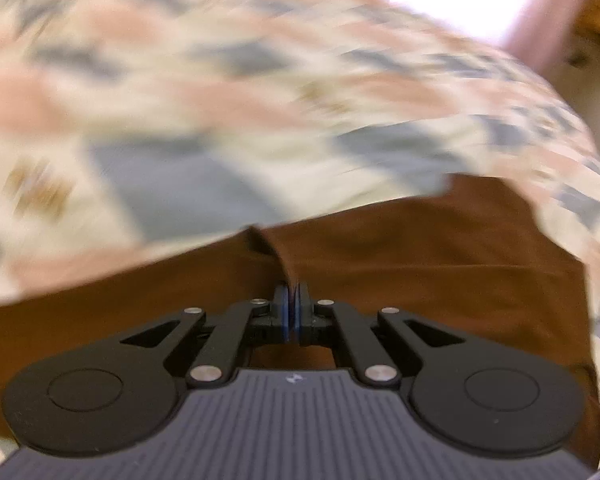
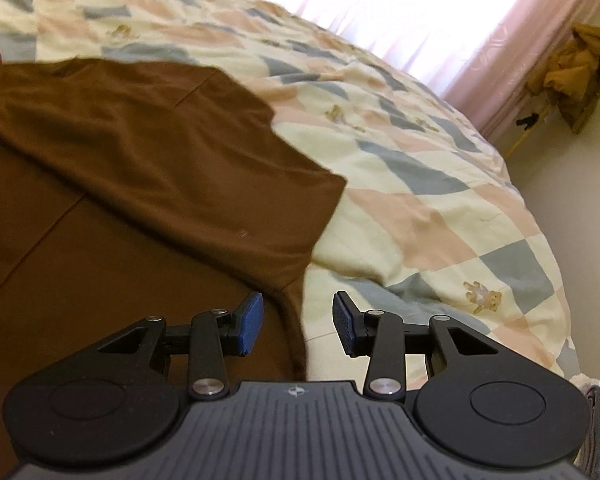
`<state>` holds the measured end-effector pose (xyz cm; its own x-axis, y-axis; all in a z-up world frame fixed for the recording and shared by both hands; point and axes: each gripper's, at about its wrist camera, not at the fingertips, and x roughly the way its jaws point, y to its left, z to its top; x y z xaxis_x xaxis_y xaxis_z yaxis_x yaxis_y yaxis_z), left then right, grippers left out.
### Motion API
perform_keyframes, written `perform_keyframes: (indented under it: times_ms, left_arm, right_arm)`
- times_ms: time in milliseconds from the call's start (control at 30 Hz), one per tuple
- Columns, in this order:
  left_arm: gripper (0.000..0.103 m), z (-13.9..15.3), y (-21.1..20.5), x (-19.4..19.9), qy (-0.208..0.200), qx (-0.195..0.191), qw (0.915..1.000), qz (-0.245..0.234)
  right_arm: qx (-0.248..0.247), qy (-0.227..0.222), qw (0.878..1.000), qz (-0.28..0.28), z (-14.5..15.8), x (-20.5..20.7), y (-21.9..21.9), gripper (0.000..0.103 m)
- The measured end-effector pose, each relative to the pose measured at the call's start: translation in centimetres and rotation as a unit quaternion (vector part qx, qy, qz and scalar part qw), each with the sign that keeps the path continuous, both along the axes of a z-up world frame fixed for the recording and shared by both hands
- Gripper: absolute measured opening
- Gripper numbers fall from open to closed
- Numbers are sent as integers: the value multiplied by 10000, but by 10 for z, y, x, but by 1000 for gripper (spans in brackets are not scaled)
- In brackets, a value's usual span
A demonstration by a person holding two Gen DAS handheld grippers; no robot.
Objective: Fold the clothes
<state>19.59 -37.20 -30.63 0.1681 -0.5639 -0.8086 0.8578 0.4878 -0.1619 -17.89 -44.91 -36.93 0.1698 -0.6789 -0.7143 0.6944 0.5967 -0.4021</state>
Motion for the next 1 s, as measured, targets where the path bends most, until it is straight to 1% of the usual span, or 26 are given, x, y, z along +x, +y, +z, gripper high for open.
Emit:
perform_keyframes:
  times_ms: [67, 133, 200, 233, 267, 300, 333, 367, 400, 433, 500, 533, 600, 700, 767, 800, 833, 867, 900, 967, 1000]
  left_arm:
    - [0, 12, -18, -37, -148, -266, 9985, -460]
    - [1, 11, -39, -72, -115, -418, 9952, -880]
    - [3, -3, -62, -104, 29, -419, 9917, -1213]
    - [4, -15, -72, -117, 109, -344, 9900, -1361]
    - [4, -29, -82, -130, 144, -196, 9889, -1466]
    - [11, -42, -87, -139, 188, -55, 9877, -1553]
    - [14, -54, -90, -147, 240, 87, 9865, -1617]
    - [14, -64, -91, -153, 240, 201, 9862, -1626]
    - [14, -66, -88, -157, 209, 208, 9871, -1576]
    - [16, -62, -82, -158, 222, 126, 9877, -1539]
    - [30, -48, -66, -156, 335, -48, 9894, -1410]
    - [30, -39, -57, -153, 395, -154, 9900, -1348]
    - [30, -23, -38, -145, 389, -324, 9909, -1246]
    - [29, -6, -19, -126, 360, -483, 9915, -1156]
    - [28, -2, -17, -109, 254, -533, 9928, -1046]
    - [22, -4, -19, -99, 211, -545, 9936, -970]
    - [17, -5, -21, -90, 177, -556, 9942, -900]
    - [10, -7, -24, -80, 166, -589, 9947, -827]
    - [7, -11, -27, -70, 179, -644, 9948, -764]
    - [5, -21, -35, -56, 158, -720, 9947, -714]
    - [3, -27, -39, -50, 133, -733, 9947, -714]
  right_arm:
    - [-6, -100, 9999, -75, 5, -4, -5, 40]
    - [-12, -200, 9997, -150, 9, -8, -10, 40]
    - [28, -288, 9993, -227, 11, -15, -16, 40]
    - [35, -325, 9991, -265, 11, -20, -19, 40]
    - [69, -365, 9989, -299, 11, -25, -22, 41]
    - [101, -387, 9986, -339, 11, -29, -24, 41]
    - [134, -408, 9984, -379, 11, -34, -26, 42]
    - [166, -429, 9981, -418, 11, -38, -28, 44]
    - [227, -484, 9976, -441, 12, -42, -30, 44]
    - [278, -549, 9970, -463, 13, -45, -31, 45]
    - [352, -705, 9957, -487, 16, -48, -34, 45]
    - [384, -874, 9943, -482, 19, -47, -35, 45]
    - [466, -1260, 9899, -447, 26, -41, -37, 44]
    - [827, -2071, 9746, -216, 34, -13, -39, 44]
    - [1255, -2628, 9566, -21, 33, 13, -40, 43]
    - [1472, -2862, 9468, 12, 30, 26, -41, 41]
    - [1705, -3118, 9347, 77, 27, 40, -42, 34]
    - [1880, -3361, 9227, 176, 24, 55, -43, 29]
    - [1955, -3499, 9158, 255, 22, 69, -44, 28]
    - [2077, -3633, 9072, 428, 13, 96, -49, 28]
    - [2164, -3605, 9061, 461, 8, 106, -52, 28]
